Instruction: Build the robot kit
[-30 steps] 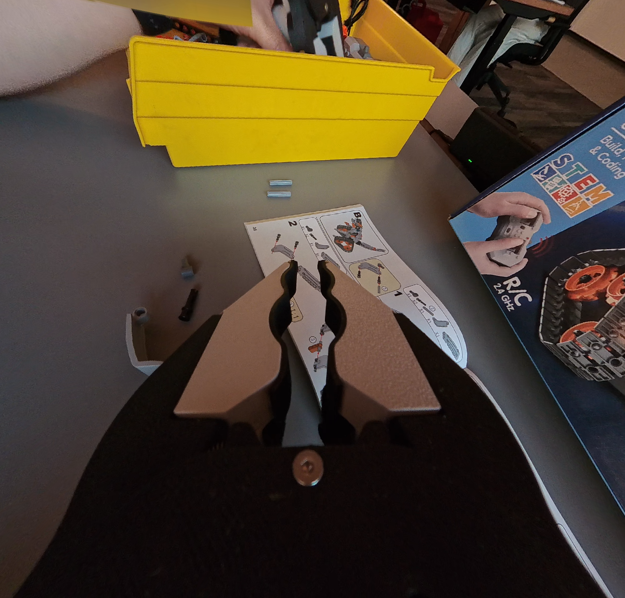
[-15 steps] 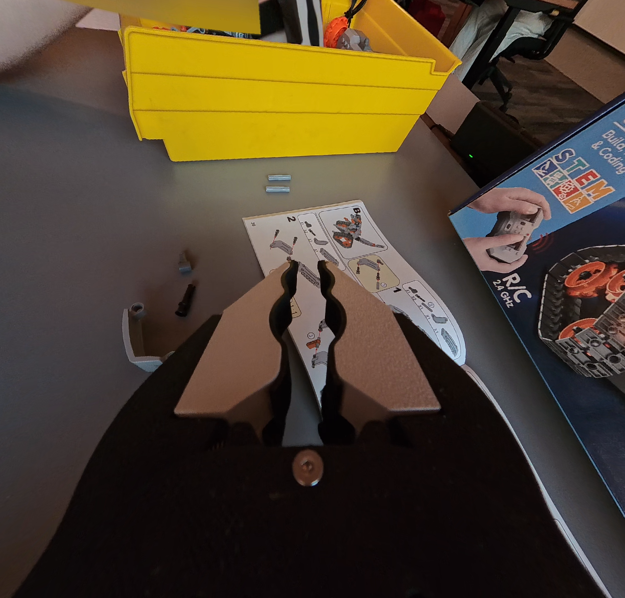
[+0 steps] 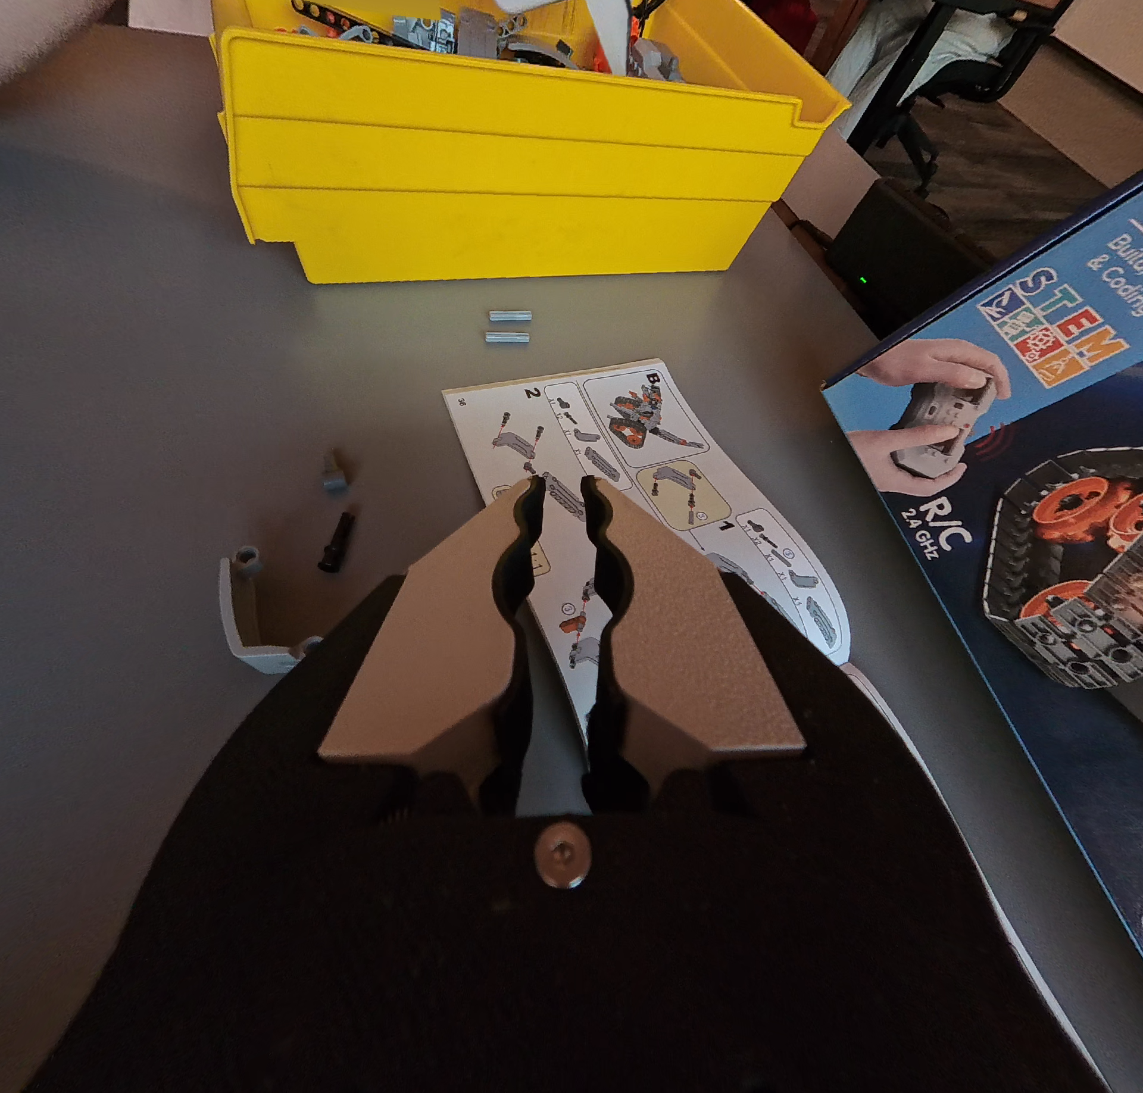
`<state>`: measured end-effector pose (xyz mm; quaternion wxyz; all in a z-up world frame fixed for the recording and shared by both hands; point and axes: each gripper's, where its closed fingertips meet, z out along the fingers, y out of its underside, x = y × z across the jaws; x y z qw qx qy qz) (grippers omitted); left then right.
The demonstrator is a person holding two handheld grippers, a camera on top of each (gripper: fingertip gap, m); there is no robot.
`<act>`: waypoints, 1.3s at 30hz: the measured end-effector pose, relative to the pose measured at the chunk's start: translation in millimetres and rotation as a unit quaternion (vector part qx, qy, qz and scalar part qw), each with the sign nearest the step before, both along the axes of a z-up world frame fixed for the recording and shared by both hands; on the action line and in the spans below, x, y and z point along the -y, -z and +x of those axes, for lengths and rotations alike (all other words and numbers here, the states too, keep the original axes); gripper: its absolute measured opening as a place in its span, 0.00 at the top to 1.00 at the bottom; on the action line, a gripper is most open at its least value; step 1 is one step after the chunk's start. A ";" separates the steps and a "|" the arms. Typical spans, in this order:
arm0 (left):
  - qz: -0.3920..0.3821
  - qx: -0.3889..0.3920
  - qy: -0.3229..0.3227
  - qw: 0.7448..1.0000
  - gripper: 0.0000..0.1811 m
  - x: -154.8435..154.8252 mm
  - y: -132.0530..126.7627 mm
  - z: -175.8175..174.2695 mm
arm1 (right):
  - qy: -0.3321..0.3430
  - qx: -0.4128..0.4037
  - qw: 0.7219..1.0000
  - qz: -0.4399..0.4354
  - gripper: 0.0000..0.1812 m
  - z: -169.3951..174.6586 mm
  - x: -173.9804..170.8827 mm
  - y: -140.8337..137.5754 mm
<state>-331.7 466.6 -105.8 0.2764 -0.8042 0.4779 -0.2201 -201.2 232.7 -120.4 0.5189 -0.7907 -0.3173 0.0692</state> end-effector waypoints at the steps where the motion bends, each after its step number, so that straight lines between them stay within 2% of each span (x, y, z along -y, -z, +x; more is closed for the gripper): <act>1: 0.011 -0.005 -0.008 1.000 0.74 -5.4 1.6 -2.6 | 0.000 0.001 1.000 0.000 0.94 -0.1 0.1 0.3; 3: 0.023 -0.026 -0.028 0.999 0.74 -14.2 8.4 -9.8 | -0.001 0.003 1.000 -0.001 0.94 -0.1 0.2 1.0; 7: 0.004 -0.051 -0.021 0.998 0.75 -9.9 20.7 -11.3 | -0.001 0.007 1.000 -0.003 0.94 0.6 0.4 2.0; 13: 0.065 -0.077 -0.075 0.992 0.68 -35.6 21.8 -22.1 | -0.001 0.011 1.000 -0.005 0.94 1.1 0.8 3.2; 17: 0.079 -0.028 -0.081 0.993 0.68 -42.5 10.4 -15.6 | -0.001 0.014 1.000 -0.005 0.94 1.2 0.5 3.9; 19: 0.078 -0.004 -0.068 0.995 0.66 -41.7 2.1 -11.0 | 0.000 0.016 1.000 -0.006 0.94 1.7 0.1 4.3; 21: 0.105 -0.024 -0.048 0.993 0.66 -44.7 -5.3 -15.6 | 0.000 0.016 1.000 -0.006 0.94 2.0 0.4 4.3; 24: 0.166 -0.053 0.011 0.985 0.72 -49.5 -19.9 -12.7 | 0.001 0.016 1.000 -0.006 0.94 3.1 0.5 4.3; 26: 0.186 -0.093 0.068 0.976 0.73 -48.7 -20.0 -7.4 | 0.002 0.017 1.000 -0.005 0.94 4.0 0.3 4.5; 29: 0.178 -0.175 0.135 0.959 0.73 -45.0 -8.2 -11.0 | 0.002 0.018 1.000 -0.005 0.94 5.0 0.7 4.9; 33: 0.155 -0.253 0.177 0.938 0.73 -34.3 14.7 -20.8 | 0.002 0.019 1.000 -0.005 0.94 6.2 -0.2 5.4; 37: 0.148 -0.310 0.186 0.921 0.81 -38.6 37.2 -26.4 | 0.002 0.020 1.000 -0.006 0.94 6.5 -0.4 6.0; 39: 0.126 -0.310 0.183 0.924 0.82 -37.1 44.4 -24.8 | 0.002 0.021 1.000 -0.005 0.94 6.3 -0.1 6.1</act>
